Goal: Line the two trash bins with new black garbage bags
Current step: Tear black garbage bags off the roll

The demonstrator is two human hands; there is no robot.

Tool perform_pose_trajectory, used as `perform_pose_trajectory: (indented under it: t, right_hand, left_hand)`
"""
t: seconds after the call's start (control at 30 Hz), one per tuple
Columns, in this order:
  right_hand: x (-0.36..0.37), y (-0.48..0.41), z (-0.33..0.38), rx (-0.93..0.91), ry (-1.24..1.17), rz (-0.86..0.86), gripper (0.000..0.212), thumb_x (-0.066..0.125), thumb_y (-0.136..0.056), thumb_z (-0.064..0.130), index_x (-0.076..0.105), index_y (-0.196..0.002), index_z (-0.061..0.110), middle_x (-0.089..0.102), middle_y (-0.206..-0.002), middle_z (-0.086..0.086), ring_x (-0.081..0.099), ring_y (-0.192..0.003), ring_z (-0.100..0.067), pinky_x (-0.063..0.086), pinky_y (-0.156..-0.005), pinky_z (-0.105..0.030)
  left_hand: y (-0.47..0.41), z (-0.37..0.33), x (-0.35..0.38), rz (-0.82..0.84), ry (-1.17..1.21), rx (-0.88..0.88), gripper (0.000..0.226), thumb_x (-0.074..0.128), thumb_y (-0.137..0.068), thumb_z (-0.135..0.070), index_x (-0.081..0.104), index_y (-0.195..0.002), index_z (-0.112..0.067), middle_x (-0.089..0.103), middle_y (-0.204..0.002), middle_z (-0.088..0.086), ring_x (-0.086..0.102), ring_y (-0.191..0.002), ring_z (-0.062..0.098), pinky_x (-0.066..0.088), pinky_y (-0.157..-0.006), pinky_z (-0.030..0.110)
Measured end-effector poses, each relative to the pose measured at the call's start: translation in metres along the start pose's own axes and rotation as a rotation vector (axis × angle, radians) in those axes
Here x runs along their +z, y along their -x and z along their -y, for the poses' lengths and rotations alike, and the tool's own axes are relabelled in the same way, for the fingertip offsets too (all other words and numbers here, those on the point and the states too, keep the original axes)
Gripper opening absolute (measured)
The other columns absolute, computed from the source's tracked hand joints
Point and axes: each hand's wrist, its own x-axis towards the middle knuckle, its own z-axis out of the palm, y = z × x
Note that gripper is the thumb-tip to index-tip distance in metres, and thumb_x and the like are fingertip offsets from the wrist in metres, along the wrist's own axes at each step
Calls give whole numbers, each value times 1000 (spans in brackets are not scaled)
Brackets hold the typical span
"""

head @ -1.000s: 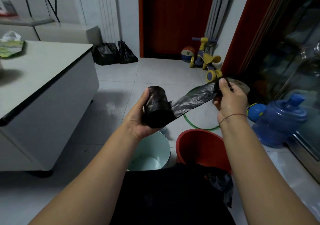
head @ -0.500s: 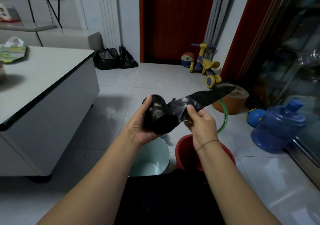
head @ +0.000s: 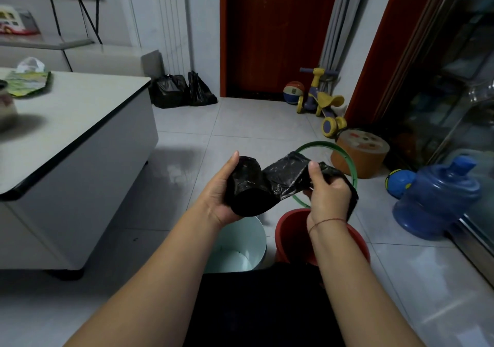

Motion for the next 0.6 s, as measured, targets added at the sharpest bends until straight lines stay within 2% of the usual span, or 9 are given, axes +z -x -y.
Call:
perform_pose_trajectory:
  t: [0.1,0.17,0.23,0.33,0.37,0.4,0.47,0.53,0.6]
  right_hand:
    - [5,15,-10,172,66,207,24,73,-79,39,66,-82,16,72,-80,1,68,-72,-14,49,-54,-22]
    - [10,25,-16,228,122,328,22,74,-78,35,69,-78,13,74,-74,2,69,-66,-12,47,-48,-18]
    - [11,24,-15,124,134,233,16,73,-81,25,66,-71,14,70,-67,2,64,-58,-10,47,-47,-18]
    - [4,11,-6,-91,142,-21,22,68,-85,28,59,-67,20,65,-71,5,64,-67,-13,53,-65,-29]
    - [1,8,-6,-113,128,-46,24,68,-85,32,58,-66,21,64,-71,6,63,-68,-15,53,-68,-31]
    - [0,9,-7,-93,122,-24,25,68,-84,36,57,-68,20,62,-70,5,61,-66,-15,52,-66,-31]
    - [6,18,-14,60,164,121,30,72,-78,43,58,-78,16,60,-74,2,56,-65,-14,49,-61,-28]
    - [12,26,-20,178,201,255,31,76,-76,36,65,-84,8,64,-78,-4,60,-62,-13,47,-55,-24]
    - [14,24,-19,100,189,201,18,75,-79,25,65,-74,11,67,-76,-7,63,-63,-17,48,-55,-26]
  left_hand:
    - [-2,-1,0,23,-39,-1,64,77,-64,-46,63,-111,-4,69,-105,24,69,-90,38,56,-79,52]
    - [-2,-1,0,30,-69,-3,68,76,-65,-48,62,-116,-5,67,-111,23,67,-98,38,52,-88,50]
    - [-1,-1,1,20,-54,-10,69,78,-64,-47,62,-117,-6,66,-112,24,66,-99,39,52,-88,52]
    - [-1,-4,-3,-44,14,2,76,83,-61,-42,58,-125,-9,66,-114,22,66,-99,39,53,-84,54]
    - [-1,-5,-3,-59,21,7,77,82,-61,-42,57,-126,-9,66,-113,21,67,-97,38,52,-83,53]
    - [-1,-6,-3,-58,24,9,75,81,-62,-43,58,-126,-10,66,-112,21,68,-95,37,52,-82,53]
    - [-2,-5,-2,-39,15,10,69,78,-65,-45,59,-122,-11,67,-108,19,68,-92,36,52,-85,51]
    - [-2,-4,-1,-23,-5,3,73,79,-65,-46,58,-124,-9,66,-111,19,66,-96,36,49,-91,52]
    - [-3,-2,-1,-29,3,-9,80,82,-60,-43,57,-127,-7,66,-113,21,66,-99,37,50,-90,53]
